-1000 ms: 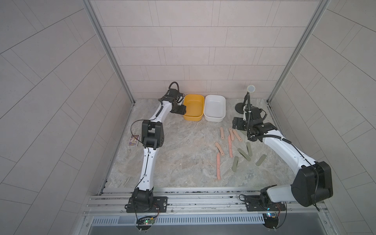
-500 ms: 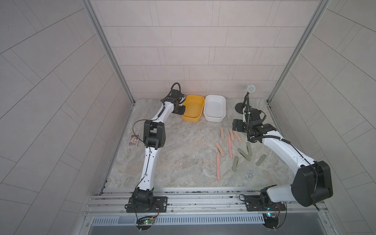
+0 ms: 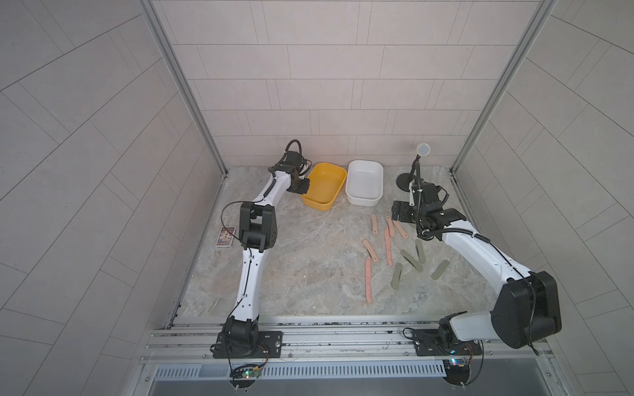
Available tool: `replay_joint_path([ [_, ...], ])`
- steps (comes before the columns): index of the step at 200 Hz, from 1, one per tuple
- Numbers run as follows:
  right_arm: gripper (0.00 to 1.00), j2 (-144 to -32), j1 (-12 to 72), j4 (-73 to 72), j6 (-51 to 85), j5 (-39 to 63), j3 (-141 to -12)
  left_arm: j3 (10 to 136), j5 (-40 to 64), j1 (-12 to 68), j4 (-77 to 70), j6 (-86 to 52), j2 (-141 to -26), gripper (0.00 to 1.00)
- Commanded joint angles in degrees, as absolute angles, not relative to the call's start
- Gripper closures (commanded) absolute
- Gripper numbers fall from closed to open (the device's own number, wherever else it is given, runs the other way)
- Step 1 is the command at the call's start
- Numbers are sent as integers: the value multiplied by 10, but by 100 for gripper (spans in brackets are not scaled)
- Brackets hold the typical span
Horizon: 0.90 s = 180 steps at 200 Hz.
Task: Place the fruit knives into the storage box by color
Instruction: Move the storage box to the center of the board.
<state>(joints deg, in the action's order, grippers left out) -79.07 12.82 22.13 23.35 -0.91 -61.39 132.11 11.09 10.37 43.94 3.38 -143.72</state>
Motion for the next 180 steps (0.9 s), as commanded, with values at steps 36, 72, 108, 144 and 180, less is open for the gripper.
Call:
replay_joint_path([
  [36, 6, -773, 141, 231, 231, -9, -609, 1235, 126, 78, 432, 27, -1344, 86],
  [72, 6, -774, 153, 236, 230, -11, -614, 1164, 134, 67, 430, 44, -1295, 87],
  [108, 6, -781, 176, 244, 231, -16, -622, 1087, 158, 59, 456, 56, -1256, 93],
  [144, 6, -791, 204, 252, 231, -23, -633, 955, 177, 53, 428, 66, -1175, 93],
  [180, 6, -801, 238, 251, 235, -33, -638, 835, 196, 46, 415, 82, -1086, 93],
])
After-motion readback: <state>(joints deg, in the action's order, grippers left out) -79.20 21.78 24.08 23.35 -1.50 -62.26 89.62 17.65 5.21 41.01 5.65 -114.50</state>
